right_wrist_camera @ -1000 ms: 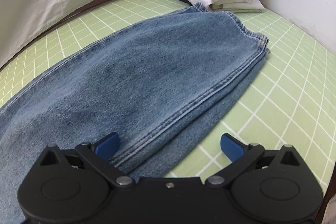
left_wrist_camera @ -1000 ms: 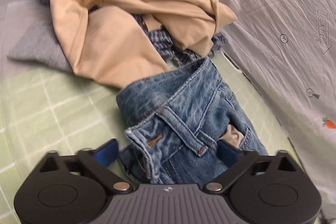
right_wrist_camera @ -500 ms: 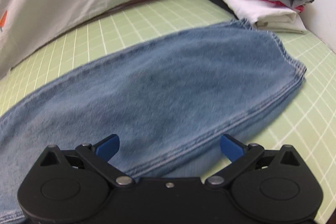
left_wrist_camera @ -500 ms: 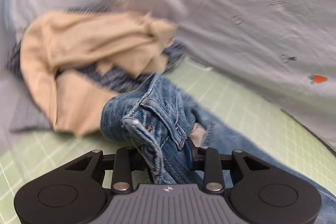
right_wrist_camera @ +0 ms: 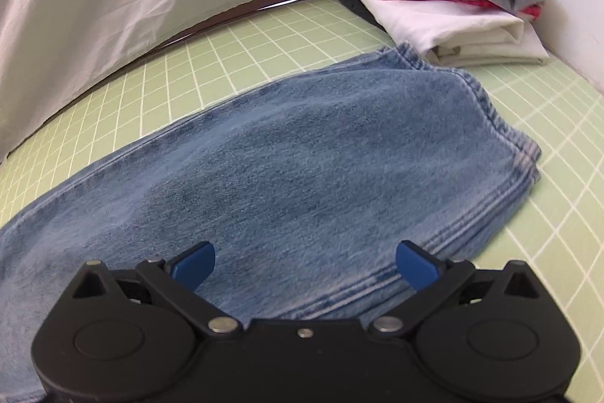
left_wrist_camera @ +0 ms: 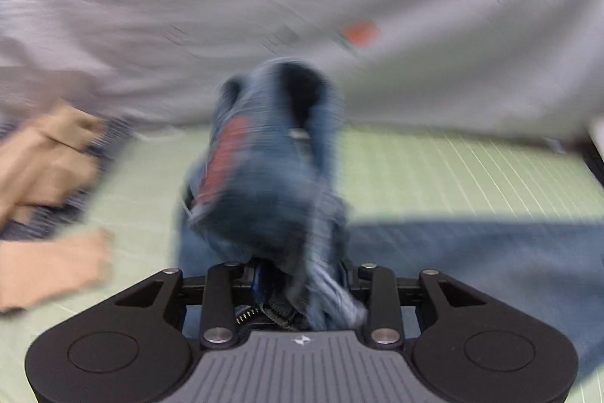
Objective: Fold clothes
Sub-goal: 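Grasp the jeans waistband with the left gripper and lift it, then lay the waistband over the legs and open the left gripper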
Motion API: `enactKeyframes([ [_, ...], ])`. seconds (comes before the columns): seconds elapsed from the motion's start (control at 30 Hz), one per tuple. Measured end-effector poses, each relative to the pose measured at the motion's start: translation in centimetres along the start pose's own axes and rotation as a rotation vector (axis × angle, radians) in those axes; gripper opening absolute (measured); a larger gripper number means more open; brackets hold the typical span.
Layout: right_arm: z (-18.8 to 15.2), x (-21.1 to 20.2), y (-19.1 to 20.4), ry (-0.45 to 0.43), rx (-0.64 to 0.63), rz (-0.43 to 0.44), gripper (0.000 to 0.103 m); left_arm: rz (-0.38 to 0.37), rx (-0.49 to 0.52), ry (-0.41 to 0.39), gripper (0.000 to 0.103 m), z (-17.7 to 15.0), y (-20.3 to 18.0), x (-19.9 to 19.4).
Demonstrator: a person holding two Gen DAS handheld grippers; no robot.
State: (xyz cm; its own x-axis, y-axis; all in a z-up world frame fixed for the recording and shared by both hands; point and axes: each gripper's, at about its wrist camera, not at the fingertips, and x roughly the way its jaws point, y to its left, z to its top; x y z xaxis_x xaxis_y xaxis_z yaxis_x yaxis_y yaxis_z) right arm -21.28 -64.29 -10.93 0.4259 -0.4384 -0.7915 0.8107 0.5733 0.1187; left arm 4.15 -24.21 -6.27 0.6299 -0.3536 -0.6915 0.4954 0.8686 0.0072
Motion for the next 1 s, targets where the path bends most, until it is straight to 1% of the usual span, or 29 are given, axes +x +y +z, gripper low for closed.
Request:
enactKeyframes([
  [0.07, -0.1, 0.1, 0.1, -0.003, -0.020, -0.004, 0.103, -0.047, 0.031, 0.067, 0.041, -1.0, -1.7, 1.5],
  [0.13, -0.2, 0.2, 0.2, -0.007, -0.040, -0.008, 0.103, -0.042, 0.051, 0.097, 0.043, -1.5, -2.7, 2.5],
  [0.2, -0.3, 0.3, 0.4, -0.010, -0.061, -0.012, 0.103, -0.039, 0.055, 0.105, 0.044, -1.4, -2.9, 2.8],
  [0.27, -0.4, 0.4, 0.5, -0.013, -0.081, -0.015, 0.103, -0.049, 0.030, 0.115, 0.044, -1.0, -2.2, 3.0],
  [0.37, -0.5, 0.6, 0.7, -0.018, -0.111, -0.021, 0.103, -0.061, 0.028, 0.119, 0.045, -0.9, -2.0, 2.7],
  [0.4, -0.6, 0.7, 0.7, -0.020, -0.121, -0.023, 0.103, -0.074, 0.029, 0.119, 0.048, -0.9, -2.1, 2.5],
  [0.47, -0.7, 0.8, 0.9, -0.022, -0.141, -0.030, 0.103, -0.106, 0.029, 0.120, 0.057, -0.8, -2.3, 2.1],
  [0.5, -0.7, 0.8, 1.1, -0.023, -0.148, -0.037, 0.103, -0.131, 0.028, 0.115, 0.065, -0.8, -2.4, 1.9],
  [0.53, -0.8, 0.9, 1.1, -0.025, -0.148, -0.040, 0.103, -0.169, 0.020, 0.111, 0.069, -0.8, -2.5, 1.7],
  [0.67, -0.8, 0.9, 1.1, -0.027, -0.143, -0.040, 0.103, -0.330, 0.000, 0.104, 0.071, -0.8, -3.4, 1.1],
  [0.7, -0.8, 0.8, 1.1, -0.027, -0.144, -0.038, 0.103, -0.342, 0.002, 0.103, 0.073, -0.7, -3.6, 1.0],
  [0.8, -0.7, 0.7, 0.8, -0.023, -0.140, -0.029, 0.103, -0.359, 0.011, 0.097, 0.074, -0.4, -4.0, 0.7],
  [0.83, -0.5, 0.6, 0.5, -0.026, -0.119, -0.025, 0.103, -0.347, -0.007, 0.090, 0.074, -0.3, -3.8, 0.5],
  [0.93, 0.0, 0.2, -0.4, -0.034, -0.057, -0.012, 0.103, -0.299, -0.120, 0.060, 0.076, 0.4, -1.9, 0.1],
  [1.0, 0.3, -0.1, -1.1, -0.039, -0.016, -0.004, 0.103, -0.245, -0.197, 0.036, 0.077, 0.7, -0.4, -0.2],
])
